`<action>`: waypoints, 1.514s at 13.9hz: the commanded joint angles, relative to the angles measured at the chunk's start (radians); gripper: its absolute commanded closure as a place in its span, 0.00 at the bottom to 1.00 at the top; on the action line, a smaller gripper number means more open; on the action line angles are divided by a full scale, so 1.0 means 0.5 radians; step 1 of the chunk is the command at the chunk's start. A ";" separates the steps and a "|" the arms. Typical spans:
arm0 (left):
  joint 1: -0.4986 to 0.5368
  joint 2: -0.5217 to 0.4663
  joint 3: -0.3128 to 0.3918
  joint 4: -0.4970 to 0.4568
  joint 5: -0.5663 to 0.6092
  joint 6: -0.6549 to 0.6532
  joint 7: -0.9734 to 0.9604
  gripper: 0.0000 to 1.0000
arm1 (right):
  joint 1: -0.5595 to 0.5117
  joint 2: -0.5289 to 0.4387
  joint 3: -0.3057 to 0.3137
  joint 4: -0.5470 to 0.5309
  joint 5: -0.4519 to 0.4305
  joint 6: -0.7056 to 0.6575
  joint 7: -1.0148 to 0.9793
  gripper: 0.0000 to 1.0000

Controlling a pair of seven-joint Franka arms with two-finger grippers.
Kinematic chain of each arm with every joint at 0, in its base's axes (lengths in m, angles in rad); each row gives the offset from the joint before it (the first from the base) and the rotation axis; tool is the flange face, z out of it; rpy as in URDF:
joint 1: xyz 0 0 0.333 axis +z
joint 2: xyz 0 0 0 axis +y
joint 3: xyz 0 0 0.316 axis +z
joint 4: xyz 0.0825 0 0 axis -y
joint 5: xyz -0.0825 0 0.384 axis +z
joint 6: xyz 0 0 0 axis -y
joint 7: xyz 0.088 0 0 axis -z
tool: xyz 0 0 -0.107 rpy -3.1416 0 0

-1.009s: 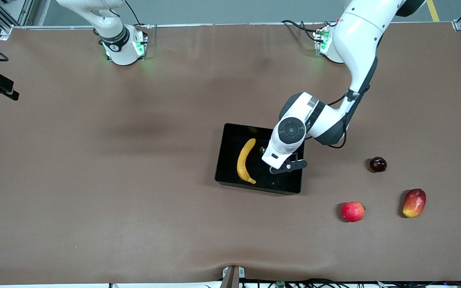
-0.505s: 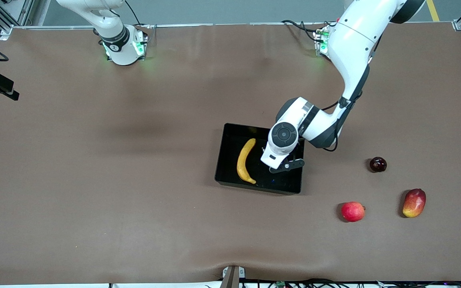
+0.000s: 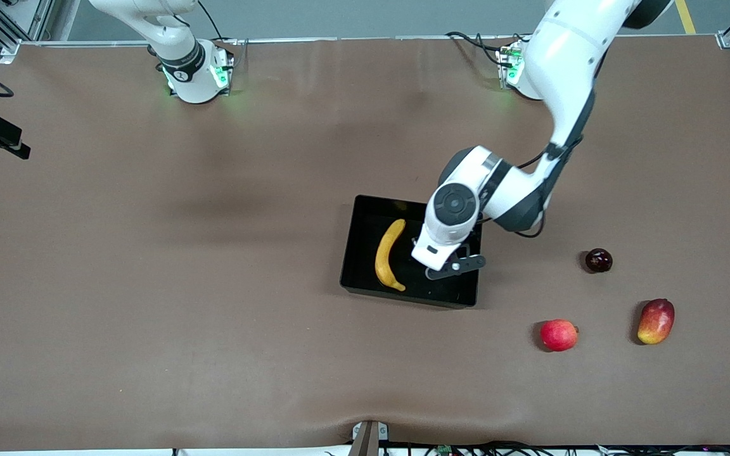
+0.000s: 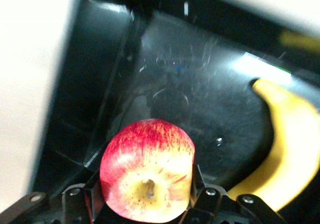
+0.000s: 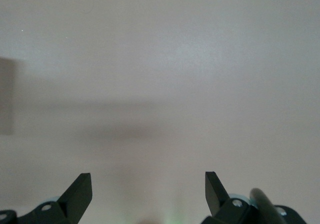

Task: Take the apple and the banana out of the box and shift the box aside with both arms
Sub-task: 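Carry the apple out beside the mango and release it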

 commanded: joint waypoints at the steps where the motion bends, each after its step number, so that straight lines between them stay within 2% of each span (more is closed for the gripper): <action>1: 0.106 -0.215 0.004 0.057 0.039 -0.146 0.066 1.00 | -0.030 0.008 0.022 0.031 0.015 -0.008 -0.008 0.00; 3: 0.186 -0.255 0.004 0.122 0.039 -0.183 0.146 1.00 | -0.030 0.008 0.022 0.031 0.015 -0.008 -0.008 0.00; 8: 0.575 -0.264 0.001 0.091 0.036 -0.204 0.729 1.00 | -0.030 0.008 0.022 0.031 0.015 -0.008 -0.008 0.00; 11: 0.781 -0.194 0.007 0.091 0.060 -0.189 0.983 1.00 | -0.030 0.008 0.022 0.031 0.015 -0.008 -0.008 0.00; 13: 0.934 -0.139 0.007 0.091 0.170 -0.165 1.186 1.00 | -0.030 0.008 0.022 0.031 0.015 -0.008 -0.008 0.00; 15: 1.093 -0.053 0.001 0.091 0.223 -0.061 1.373 1.00 | -0.030 0.008 0.022 0.031 0.015 -0.008 -0.005 0.00; 21: 1.367 0.131 0.004 0.094 0.235 0.161 1.806 1.00 | -0.030 0.008 0.022 0.031 0.015 -0.008 -0.005 0.00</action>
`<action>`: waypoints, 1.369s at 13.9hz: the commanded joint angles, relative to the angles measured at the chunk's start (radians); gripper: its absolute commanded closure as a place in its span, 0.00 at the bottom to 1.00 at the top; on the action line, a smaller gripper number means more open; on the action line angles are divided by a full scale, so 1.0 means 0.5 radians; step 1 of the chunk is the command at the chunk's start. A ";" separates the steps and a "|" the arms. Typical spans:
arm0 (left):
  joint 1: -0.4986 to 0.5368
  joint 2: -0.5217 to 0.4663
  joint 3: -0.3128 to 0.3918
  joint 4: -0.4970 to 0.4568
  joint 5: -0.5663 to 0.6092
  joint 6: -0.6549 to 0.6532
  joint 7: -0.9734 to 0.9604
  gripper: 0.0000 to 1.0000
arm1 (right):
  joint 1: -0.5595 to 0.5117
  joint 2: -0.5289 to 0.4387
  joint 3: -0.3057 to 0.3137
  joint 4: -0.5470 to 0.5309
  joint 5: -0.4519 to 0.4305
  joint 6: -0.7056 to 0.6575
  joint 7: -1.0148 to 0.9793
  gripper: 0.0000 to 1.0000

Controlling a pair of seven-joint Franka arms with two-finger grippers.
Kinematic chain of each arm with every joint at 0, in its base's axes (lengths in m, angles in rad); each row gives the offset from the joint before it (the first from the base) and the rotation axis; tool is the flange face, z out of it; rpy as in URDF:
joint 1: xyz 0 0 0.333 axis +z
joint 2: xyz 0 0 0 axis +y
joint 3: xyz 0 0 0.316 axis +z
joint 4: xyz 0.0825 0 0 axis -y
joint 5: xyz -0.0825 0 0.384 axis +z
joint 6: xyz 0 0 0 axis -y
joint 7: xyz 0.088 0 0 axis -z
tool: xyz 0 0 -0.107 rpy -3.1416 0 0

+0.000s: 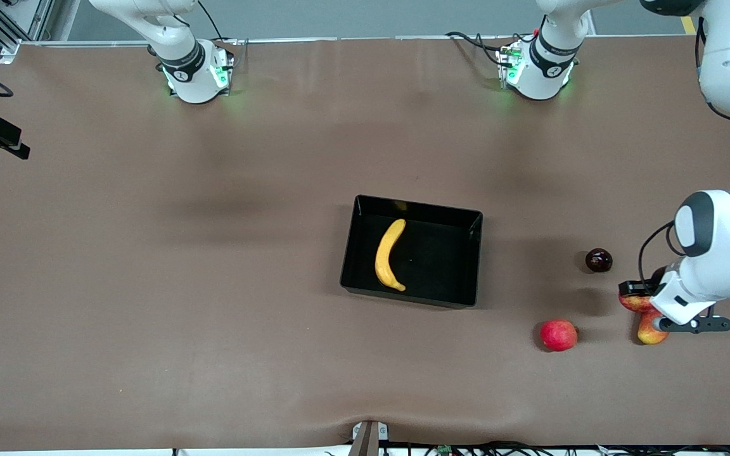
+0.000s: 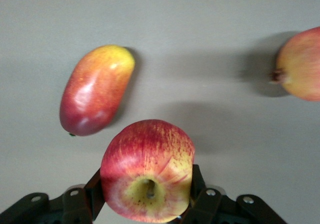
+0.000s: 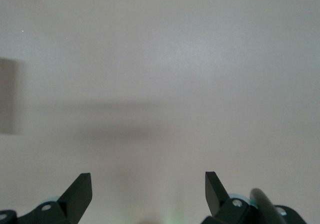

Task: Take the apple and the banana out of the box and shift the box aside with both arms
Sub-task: 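Carry the apple out beside the mango and release it, then move the left gripper back over the box toward the banana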

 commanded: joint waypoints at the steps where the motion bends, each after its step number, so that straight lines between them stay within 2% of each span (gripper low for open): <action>1: 0.075 0.066 -0.026 0.012 0.047 0.054 0.097 1.00 | -0.030 0.006 0.021 0.025 0.015 -0.008 -0.005 0.00; 4: 0.115 0.127 -0.026 0.000 0.041 0.054 0.116 1.00 | -0.030 0.006 0.021 0.025 0.015 -0.008 -0.005 0.00; 5: 0.118 0.142 -0.026 -0.015 0.041 0.054 0.119 0.93 | -0.030 0.006 0.021 0.025 0.015 -0.008 -0.005 0.00; 6: 0.128 0.152 -0.026 -0.022 0.041 0.054 0.125 0.81 | -0.030 0.006 0.021 0.022 0.015 -0.008 -0.005 0.00; 7: 0.140 0.155 -0.026 -0.025 0.041 0.054 0.128 0.60 | -0.030 0.006 0.021 0.025 0.015 -0.008 -0.005 0.00; 8: 0.146 0.164 -0.026 -0.028 0.038 0.054 0.128 0.21 | -0.030 0.006 0.021 0.025 0.015 -0.008 -0.005 0.00; 9: 0.149 0.164 -0.029 -0.028 0.034 0.054 0.137 0.00 | -0.030 0.006 0.021 0.025 0.015 -0.008 -0.005 0.00; 13: 0.152 0.118 -0.032 -0.010 0.034 0.027 0.211 0.00 | -0.030 0.006 0.021 0.025 0.015 -0.008 -0.005 0.00; 16: 0.125 -0.062 -0.075 -0.009 0.016 -0.138 0.223 0.00 | -0.033 0.006 0.021 0.025 0.015 -0.008 -0.005 0.00; 19: 0.125 -0.244 -0.295 -0.006 0.016 -0.310 0.193 0.00 | -0.030 0.006 0.021 0.025 0.015 -0.008 -0.005 0.00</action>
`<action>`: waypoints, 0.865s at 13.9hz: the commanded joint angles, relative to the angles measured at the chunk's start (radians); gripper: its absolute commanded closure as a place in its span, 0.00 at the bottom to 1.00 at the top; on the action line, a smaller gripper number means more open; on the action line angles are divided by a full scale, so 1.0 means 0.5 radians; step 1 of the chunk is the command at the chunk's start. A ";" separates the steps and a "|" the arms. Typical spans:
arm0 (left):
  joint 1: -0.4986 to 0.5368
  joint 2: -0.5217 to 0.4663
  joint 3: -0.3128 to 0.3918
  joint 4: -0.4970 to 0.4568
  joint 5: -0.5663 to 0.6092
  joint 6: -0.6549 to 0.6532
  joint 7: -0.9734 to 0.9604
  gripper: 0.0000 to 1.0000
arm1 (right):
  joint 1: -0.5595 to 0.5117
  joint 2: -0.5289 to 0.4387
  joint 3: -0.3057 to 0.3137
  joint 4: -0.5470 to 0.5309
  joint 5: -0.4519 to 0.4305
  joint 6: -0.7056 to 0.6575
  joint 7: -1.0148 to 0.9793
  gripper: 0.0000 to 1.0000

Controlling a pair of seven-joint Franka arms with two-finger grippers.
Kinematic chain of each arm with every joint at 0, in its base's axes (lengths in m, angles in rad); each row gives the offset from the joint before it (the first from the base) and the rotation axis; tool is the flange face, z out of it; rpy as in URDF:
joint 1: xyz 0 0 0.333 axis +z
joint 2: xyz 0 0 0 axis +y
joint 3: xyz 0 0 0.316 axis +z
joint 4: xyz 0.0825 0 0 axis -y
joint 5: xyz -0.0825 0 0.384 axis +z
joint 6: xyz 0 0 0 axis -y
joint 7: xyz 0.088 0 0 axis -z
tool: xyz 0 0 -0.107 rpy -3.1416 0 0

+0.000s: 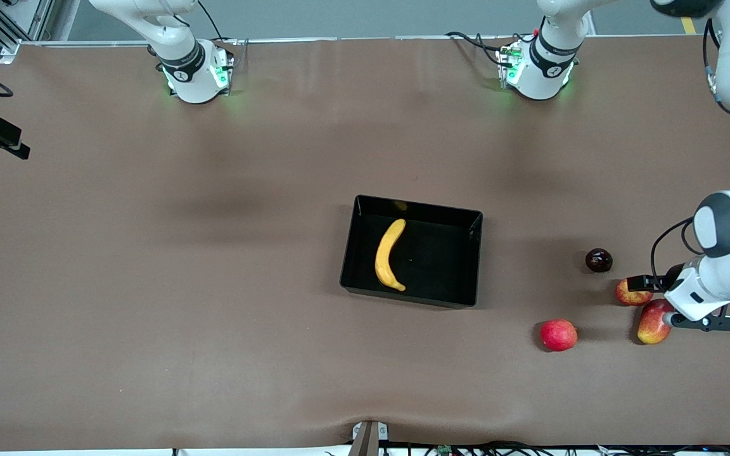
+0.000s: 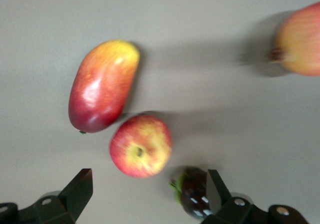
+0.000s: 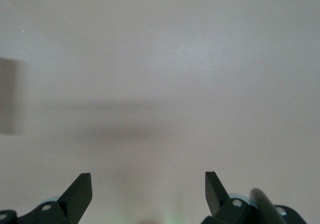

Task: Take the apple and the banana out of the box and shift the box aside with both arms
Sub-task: 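Move the left gripper back over the box toward the banana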

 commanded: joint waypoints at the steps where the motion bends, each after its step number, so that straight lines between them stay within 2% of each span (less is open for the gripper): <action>1: 0.000 -0.189 -0.232 -0.054 0.013 -0.138 -0.035 0.00 | -0.030 0.006 0.020 0.024 0.015 -0.008 -0.005 0.00; 5: -0.061 -0.165 -0.601 -0.048 0.016 -0.154 -0.472 0.00 | -0.033 0.006 0.020 0.024 0.015 -0.008 -0.005 0.00; 9: -0.496 0.003 -0.608 0.084 0.031 -0.126 -0.880 0.00 | -0.030 0.006 0.020 0.024 0.018 -0.008 -0.005 0.00; 12: -0.638 0.135 -0.602 0.121 0.056 0.020 -0.964 0.00 | -0.033 0.006 0.020 0.024 0.018 -0.008 -0.002 0.00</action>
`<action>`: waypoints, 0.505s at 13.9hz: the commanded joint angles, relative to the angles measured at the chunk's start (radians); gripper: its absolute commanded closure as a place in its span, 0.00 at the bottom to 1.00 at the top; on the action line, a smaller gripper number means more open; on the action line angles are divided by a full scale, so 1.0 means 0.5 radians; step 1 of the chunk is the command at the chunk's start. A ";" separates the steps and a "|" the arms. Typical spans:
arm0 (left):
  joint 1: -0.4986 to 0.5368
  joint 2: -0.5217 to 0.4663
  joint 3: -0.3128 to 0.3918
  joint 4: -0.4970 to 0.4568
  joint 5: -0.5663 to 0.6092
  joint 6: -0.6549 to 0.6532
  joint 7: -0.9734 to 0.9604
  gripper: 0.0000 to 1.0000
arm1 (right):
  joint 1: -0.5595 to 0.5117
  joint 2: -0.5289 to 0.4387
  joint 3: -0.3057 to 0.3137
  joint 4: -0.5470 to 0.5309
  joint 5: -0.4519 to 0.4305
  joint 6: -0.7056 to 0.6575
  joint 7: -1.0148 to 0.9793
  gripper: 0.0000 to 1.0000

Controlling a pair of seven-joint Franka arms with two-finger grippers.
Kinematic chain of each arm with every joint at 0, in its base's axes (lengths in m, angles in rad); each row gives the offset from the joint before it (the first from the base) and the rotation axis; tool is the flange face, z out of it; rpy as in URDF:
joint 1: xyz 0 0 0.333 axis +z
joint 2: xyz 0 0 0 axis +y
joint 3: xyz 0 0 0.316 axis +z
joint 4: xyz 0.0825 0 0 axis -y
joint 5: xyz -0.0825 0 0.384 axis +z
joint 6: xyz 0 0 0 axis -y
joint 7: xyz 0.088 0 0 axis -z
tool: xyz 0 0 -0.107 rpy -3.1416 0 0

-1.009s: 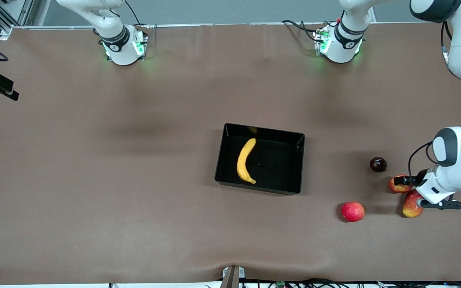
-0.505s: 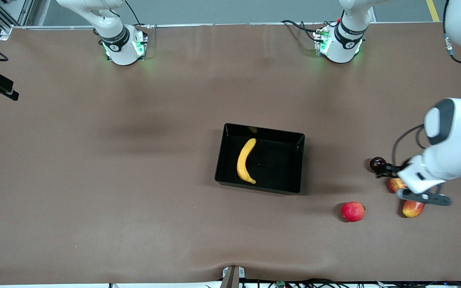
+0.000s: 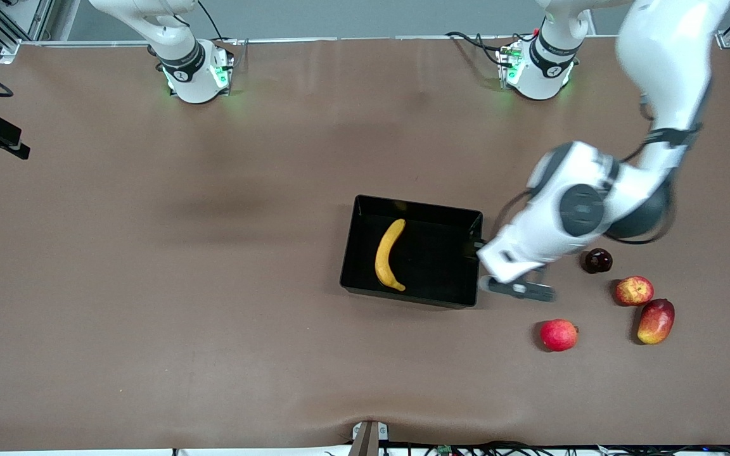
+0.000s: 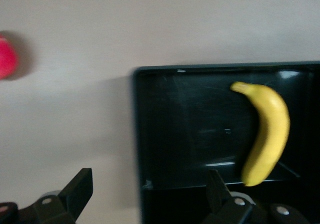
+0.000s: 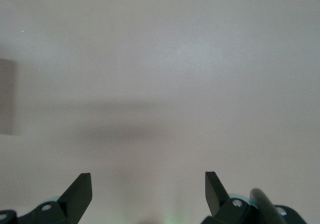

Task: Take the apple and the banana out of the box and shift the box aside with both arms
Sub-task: 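Move the left gripper back over the box toward the banana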

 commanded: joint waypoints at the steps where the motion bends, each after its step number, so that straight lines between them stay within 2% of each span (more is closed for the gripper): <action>1: -0.077 0.171 0.010 0.091 0.051 0.166 -0.055 0.00 | -0.033 0.005 0.021 0.024 0.018 -0.008 -0.002 0.00; 3: -0.212 0.254 0.070 0.091 0.051 0.332 -0.227 0.00 | -0.036 0.005 0.021 0.024 0.018 -0.008 -0.002 0.00; 7: -0.595 0.328 0.368 0.094 0.039 0.501 -0.371 0.00 | -0.033 0.005 0.021 0.024 0.018 -0.005 -0.005 0.00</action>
